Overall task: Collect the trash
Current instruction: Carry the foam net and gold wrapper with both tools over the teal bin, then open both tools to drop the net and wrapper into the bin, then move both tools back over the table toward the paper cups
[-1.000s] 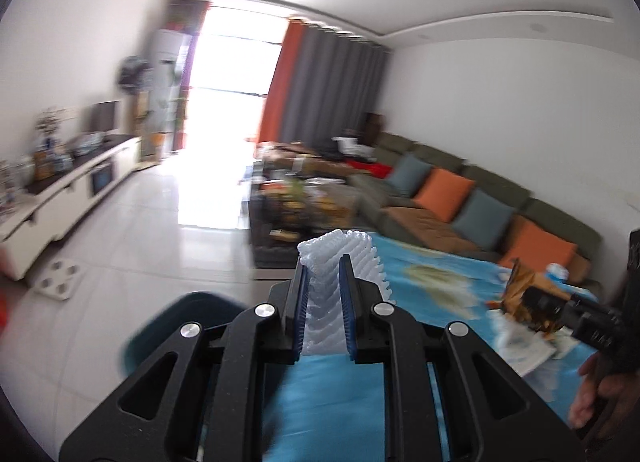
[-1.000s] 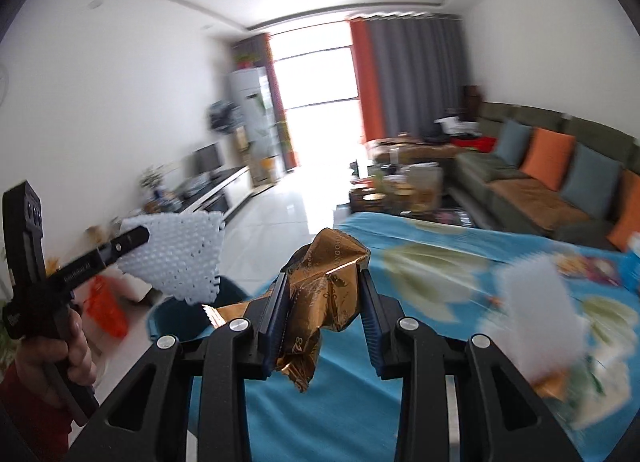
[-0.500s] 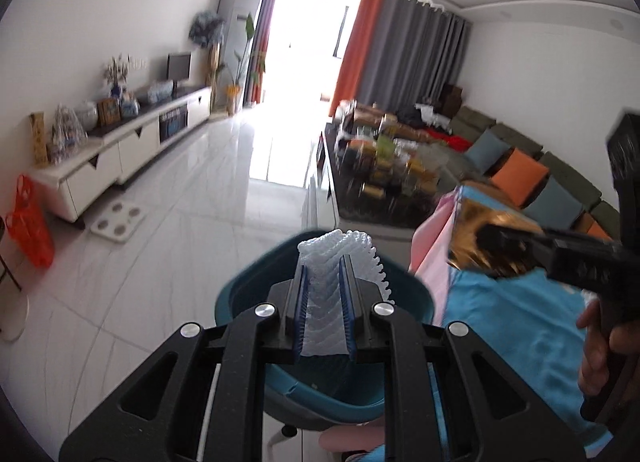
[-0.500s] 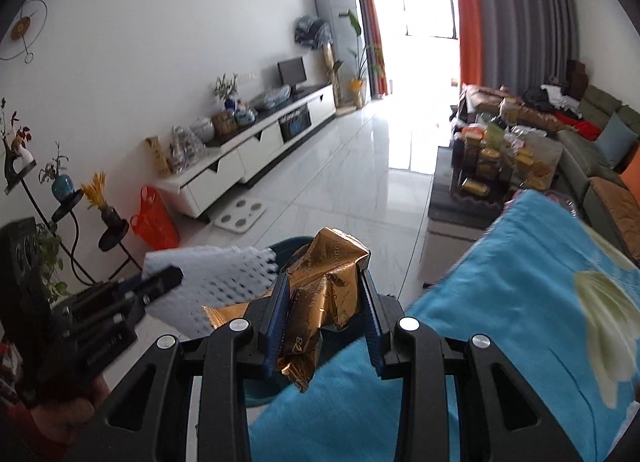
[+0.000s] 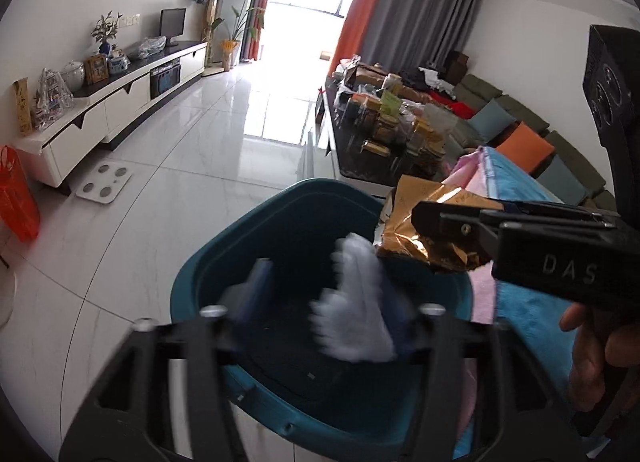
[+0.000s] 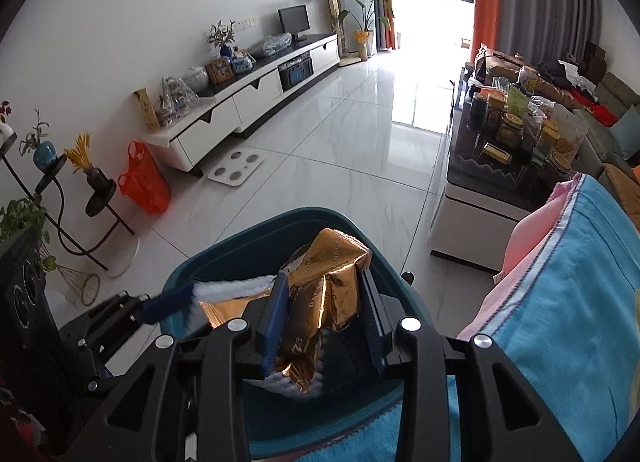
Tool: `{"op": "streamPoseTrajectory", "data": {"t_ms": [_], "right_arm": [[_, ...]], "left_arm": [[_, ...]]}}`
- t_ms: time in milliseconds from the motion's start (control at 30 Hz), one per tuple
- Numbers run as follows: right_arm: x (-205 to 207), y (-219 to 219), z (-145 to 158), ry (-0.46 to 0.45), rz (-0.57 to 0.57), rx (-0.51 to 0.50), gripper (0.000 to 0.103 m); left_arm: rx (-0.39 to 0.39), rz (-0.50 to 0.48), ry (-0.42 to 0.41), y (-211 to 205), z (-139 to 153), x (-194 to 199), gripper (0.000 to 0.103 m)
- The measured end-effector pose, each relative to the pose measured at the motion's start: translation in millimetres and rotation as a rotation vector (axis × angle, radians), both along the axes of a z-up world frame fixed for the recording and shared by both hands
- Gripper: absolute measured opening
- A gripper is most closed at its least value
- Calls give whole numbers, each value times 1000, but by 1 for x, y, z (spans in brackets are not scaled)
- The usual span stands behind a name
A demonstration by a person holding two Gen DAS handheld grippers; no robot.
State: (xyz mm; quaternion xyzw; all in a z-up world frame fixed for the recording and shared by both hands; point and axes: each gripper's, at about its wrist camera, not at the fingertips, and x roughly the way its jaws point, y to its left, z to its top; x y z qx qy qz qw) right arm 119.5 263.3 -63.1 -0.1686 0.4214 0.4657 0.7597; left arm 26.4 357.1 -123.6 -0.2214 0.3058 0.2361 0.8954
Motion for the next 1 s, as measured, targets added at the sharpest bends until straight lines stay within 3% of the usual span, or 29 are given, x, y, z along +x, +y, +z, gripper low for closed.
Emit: {"op": "streamPoseTrajectory", "data": {"t_ms": [67,233,600,767,1000], "right_arm": [[3,2,-3,0,-6,-8,44],[4,0,-2,-2,-12,5,47],[5,-22,8,0,-47,59,57],[3,-46,22,-20,-59,99,59],[-10,-128,62,-118,-119,236,78]], "left_arm": [[16,5,8,1,-2,8,62],[42,36,2,2,-2,3,75],[73,103,-27,1,18,-44,87],[102,120,-68,-9,43,-60,93],[137,66,-201,-51,99,-70,97]]}}
